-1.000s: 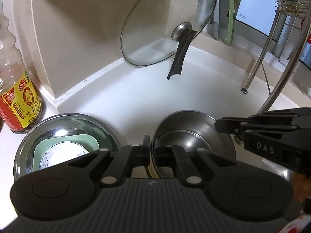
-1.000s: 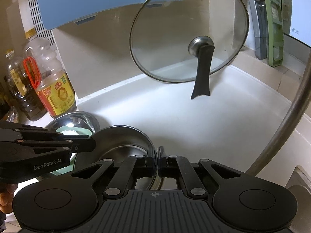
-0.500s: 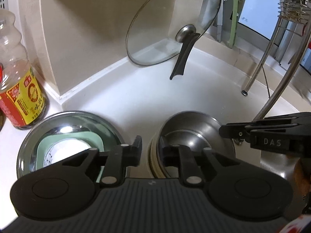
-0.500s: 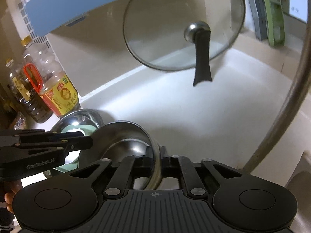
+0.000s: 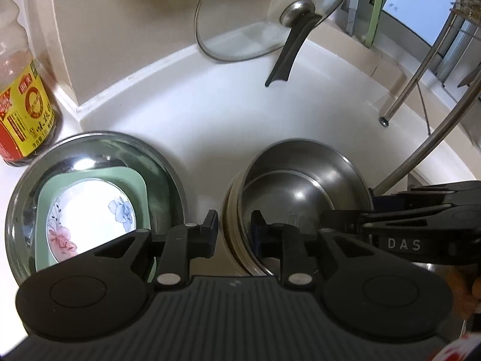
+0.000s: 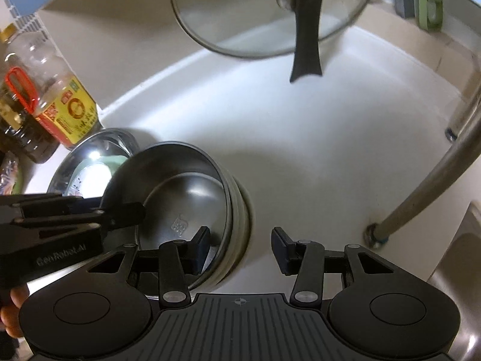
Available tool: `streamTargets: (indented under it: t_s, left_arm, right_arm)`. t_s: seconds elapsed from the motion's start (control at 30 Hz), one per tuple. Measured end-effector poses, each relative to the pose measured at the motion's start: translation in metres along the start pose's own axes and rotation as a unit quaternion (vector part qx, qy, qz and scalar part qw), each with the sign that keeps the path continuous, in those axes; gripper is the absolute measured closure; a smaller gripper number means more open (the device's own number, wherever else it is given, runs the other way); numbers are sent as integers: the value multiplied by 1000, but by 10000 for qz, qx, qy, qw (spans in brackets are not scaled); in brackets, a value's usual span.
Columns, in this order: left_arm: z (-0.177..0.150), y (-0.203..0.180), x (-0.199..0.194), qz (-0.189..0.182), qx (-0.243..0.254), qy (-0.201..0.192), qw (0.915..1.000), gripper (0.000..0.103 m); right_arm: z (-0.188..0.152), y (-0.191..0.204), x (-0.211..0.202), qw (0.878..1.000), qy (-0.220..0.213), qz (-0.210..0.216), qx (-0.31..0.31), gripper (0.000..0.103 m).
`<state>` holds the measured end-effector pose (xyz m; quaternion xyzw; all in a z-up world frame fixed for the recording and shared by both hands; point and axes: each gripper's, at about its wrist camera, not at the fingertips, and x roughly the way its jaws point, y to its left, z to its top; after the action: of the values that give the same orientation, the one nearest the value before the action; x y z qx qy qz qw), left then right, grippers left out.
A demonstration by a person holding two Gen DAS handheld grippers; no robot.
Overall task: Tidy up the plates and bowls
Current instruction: 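Lift the bowl stack with both grippers off the counter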
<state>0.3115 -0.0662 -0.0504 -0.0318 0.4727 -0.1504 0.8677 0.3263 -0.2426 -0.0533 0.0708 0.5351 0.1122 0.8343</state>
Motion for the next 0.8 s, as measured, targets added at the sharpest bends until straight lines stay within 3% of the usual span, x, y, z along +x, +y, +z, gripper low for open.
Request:
streamTargets:
  t_s: [0.13,0.4,0.8]
  left_arm:
    - [1,2,10,48,-123,236,9996,79]
    - [1,-3,15,122,-86,363,9992,79]
    - [-3,-3,14,93,-63,246,9996,79]
  right_arm:
    - [3,-5,8,9993,264,-52,259,57]
    - [6,-6,12,9980,432,-16,453,77]
    - [1,-2,11,9988,282,-57,386,76]
